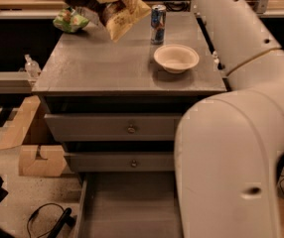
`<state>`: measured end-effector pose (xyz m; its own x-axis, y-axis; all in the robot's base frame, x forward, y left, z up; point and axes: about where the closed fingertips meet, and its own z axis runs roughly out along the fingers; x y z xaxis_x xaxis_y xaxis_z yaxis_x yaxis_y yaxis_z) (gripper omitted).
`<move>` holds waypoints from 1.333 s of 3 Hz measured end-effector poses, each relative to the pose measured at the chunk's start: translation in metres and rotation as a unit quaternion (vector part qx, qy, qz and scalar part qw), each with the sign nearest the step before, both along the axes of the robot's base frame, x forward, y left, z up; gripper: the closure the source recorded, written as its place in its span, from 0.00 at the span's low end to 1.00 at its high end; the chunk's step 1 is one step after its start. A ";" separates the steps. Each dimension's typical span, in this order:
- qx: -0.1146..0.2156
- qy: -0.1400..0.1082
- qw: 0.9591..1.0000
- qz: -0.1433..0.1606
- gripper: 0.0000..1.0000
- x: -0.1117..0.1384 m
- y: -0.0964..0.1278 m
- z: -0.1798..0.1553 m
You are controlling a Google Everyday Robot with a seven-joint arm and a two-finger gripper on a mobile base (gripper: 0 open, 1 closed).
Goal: Pick brown chip bag from bottom drawer and place on counter
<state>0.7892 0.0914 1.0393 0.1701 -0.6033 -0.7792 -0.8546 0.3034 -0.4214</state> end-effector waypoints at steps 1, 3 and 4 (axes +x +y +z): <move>0.025 0.082 0.996 0.037 1.00 -0.003 0.016 -0.032; 0.033 0.146 0.986 0.072 0.63 -0.014 0.032 -0.057; 0.032 0.148 0.986 0.074 0.40 -0.013 0.035 -0.059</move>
Offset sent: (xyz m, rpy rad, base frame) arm 0.0336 0.0280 -0.0368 0.0879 0.4379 0.2094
